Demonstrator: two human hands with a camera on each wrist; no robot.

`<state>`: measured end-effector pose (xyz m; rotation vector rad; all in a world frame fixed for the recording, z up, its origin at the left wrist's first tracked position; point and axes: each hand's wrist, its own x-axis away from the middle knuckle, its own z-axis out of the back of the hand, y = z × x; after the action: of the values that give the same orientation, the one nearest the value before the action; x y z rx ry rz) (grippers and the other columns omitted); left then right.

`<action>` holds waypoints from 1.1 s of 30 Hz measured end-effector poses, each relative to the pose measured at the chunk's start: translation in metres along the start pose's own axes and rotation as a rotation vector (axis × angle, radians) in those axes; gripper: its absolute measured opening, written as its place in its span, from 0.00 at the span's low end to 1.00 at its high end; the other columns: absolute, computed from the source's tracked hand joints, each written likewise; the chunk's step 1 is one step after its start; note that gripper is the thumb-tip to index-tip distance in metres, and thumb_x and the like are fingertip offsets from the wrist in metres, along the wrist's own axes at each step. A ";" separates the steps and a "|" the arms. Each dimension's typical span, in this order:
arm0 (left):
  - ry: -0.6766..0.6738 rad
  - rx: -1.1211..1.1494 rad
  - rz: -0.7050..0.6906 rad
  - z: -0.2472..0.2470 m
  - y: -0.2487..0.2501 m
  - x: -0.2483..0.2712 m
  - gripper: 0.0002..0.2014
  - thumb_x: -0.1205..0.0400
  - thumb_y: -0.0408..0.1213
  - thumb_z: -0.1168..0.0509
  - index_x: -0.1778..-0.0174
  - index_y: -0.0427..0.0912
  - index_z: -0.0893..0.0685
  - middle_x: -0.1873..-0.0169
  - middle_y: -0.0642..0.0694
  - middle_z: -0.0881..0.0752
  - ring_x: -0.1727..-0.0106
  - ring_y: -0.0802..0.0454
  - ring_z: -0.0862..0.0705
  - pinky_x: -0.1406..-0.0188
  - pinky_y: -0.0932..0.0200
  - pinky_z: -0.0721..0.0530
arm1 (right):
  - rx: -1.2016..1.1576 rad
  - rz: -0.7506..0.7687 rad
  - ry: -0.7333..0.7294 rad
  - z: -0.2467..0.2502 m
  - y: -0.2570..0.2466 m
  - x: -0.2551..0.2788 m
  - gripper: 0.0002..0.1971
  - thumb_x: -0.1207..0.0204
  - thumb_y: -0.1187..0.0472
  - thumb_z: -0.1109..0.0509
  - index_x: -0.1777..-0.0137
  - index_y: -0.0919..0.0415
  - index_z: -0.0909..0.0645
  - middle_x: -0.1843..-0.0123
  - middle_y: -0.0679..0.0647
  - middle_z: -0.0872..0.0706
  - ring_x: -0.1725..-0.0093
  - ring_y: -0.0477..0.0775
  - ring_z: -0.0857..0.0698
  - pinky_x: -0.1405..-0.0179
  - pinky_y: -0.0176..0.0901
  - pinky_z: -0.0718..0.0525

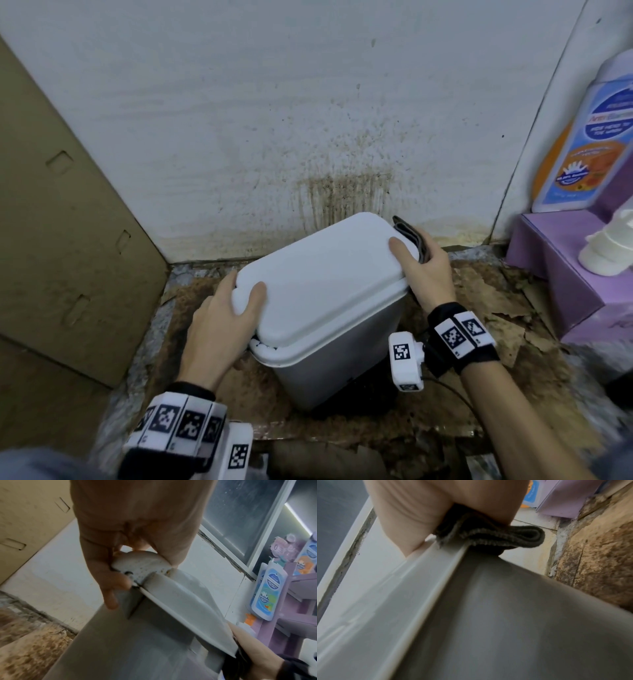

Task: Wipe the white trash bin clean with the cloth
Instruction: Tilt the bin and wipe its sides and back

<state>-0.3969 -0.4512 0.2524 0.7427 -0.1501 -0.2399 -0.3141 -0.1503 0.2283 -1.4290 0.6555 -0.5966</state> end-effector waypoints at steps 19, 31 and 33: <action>-0.076 -0.021 -0.236 0.003 0.003 -0.062 0.26 0.11 0.65 0.48 0.18 0.64 0.29 0.21 0.56 0.22 0.22 0.50 0.24 0.31 0.45 0.25 | 0.040 0.028 0.464 -0.016 0.018 0.067 0.27 0.23 0.44 0.28 0.24 0.49 0.21 0.28 0.54 0.19 0.24 0.57 0.24 0.27 0.51 0.26; 0.056 -0.010 0.039 -0.016 0.003 -0.046 0.40 0.19 0.71 0.55 0.16 0.51 0.37 0.20 0.36 0.28 0.22 0.32 0.27 0.26 0.29 0.28 | -0.147 -0.088 0.221 0.006 0.017 0.045 0.19 0.14 0.49 0.34 0.24 0.44 0.21 0.28 0.45 0.16 0.29 0.48 0.18 0.28 0.53 0.19; 0.068 0.009 0.047 -0.021 0.005 -0.037 0.42 0.19 0.72 0.52 0.14 0.48 0.40 0.17 0.36 0.34 0.19 0.34 0.32 0.23 0.30 0.30 | -0.176 -0.117 0.143 0.013 0.014 0.039 0.20 0.14 0.51 0.33 0.23 0.44 0.21 0.28 0.44 0.15 0.31 0.44 0.16 0.33 0.48 0.16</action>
<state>-0.4273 -0.4246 0.2385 0.7541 -0.1045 -0.1690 -0.2780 -0.1688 0.2129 -1.6077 0.7553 -0.7532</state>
